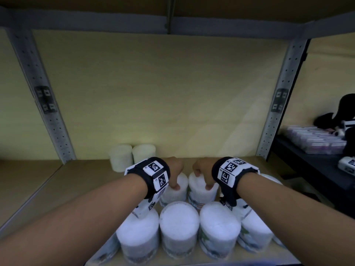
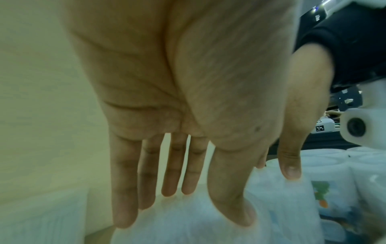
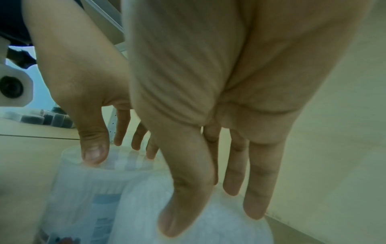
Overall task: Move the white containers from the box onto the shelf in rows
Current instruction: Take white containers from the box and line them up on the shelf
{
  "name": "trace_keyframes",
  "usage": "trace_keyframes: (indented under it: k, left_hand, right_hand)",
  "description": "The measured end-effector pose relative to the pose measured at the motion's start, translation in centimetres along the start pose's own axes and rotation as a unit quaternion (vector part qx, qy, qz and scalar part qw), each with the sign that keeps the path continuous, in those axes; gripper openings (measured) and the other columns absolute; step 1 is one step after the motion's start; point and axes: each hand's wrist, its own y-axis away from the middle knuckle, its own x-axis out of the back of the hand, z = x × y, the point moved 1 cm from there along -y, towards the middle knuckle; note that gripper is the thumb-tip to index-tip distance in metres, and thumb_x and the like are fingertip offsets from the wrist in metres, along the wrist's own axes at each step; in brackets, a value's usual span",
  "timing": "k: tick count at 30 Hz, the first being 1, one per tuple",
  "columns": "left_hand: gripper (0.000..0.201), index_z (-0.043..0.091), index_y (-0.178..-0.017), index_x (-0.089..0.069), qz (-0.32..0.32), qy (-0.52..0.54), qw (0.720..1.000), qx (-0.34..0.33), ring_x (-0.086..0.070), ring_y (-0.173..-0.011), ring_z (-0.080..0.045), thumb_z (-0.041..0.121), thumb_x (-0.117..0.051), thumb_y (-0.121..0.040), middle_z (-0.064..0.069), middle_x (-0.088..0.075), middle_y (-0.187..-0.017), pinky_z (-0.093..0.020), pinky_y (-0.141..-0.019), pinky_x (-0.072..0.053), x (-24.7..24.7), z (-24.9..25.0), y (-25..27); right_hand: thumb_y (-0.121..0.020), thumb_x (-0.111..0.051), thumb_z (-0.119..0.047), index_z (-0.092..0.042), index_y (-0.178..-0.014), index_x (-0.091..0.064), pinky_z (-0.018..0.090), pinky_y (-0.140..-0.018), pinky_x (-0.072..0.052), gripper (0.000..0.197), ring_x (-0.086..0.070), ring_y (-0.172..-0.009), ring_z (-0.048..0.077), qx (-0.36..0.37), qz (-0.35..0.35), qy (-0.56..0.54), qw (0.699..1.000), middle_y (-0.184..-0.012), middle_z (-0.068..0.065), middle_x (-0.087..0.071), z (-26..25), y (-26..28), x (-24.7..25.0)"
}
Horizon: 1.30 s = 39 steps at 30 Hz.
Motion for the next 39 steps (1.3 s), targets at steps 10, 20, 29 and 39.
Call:
trace_keyframes:
  k: [10, 20, 29, 39]
  left_hand:
    - [0.049, 0.002, -0.117, -0.058, -0.006, -0.025, 1.0, 0.017, -0.047, -0.084, -0.02, 0.035, -0.07, -0.082, -0.011, -0.06, -0.104, -0.029, -0.07, -0.038, -0.7, 1.3, 1.9]
    - [0.054, 0.005, -0.129, -0.051, -0.001, 0.02, 1.0, 0.013, -0.056, -0.112, -0.027, 0.033, -0.067, -0.086, -0.011, -0.056, -0.128, -0.032, -0.083, -0.046, -0.3, 0.0, 2.3]
    - [0.053, 0.014, -0.135, -0.047, 0.038, 0.073, 0.993, 0.084, -0.052, -0.12, -0.025, 0.033, -0.063, -0.089, -0.007, -0.05, -0.135, -0.035, -0.101, -0.046, 1.1, -8.4, 3.3]
    - [0.056, 0.015, -0.135, -0.045, 0.066, 0.098, 0.976, 0.182, -0.046, -0.124, -0.027, 0.036, -0.064, -0.088, -0.009, -0.038, -0.139, -0.034, -0.099, -0.042, -1.5, -19.2, 2.1]
  right_hand:
    - [-0.071, -0.08, -0.013, -0.009, -0.119, -0.053, 0.037, -0.085, -0.051, 0.055, -0.059, -0.107, 0.03, -0.009, 0.003, -0.025, 1.0, -0.125, 0.011, -0.057, -0.6, 2.5, -0.8]
    - [-0.079, -0.071, -0.005, -0.005, -0.124, -0.054, 0.031, -0.08, -0.044, 0.048, -0.053, -0.102, 0.022, 0.003, -0.005, -0.069, 0.998, -0.115, 0.005, -0.051, -0.6, 2.1, -0.2]
    - [-0.088, -0.056, -0.016, -0.011, -0.116, -0.061, 0.034, -0.091, -0.05, 0.029, -0.058, -0.102, 0.022, 0.004, 0.124, -0.128, 0.984, -0.121, 0.007, -0.059, -2.6, -1.6, 3.4]
    - [-0.092, -0.06, -0.026, -0.009, -0.127, -0.056, 0.033, -0.095, -0.045, 0.039, -0.056, -0.115, 0.027, 0.038, 0.141, -0.112, 0.983, -0.131, 0.01, -0.053, -6.9, -10.0, 6.9]
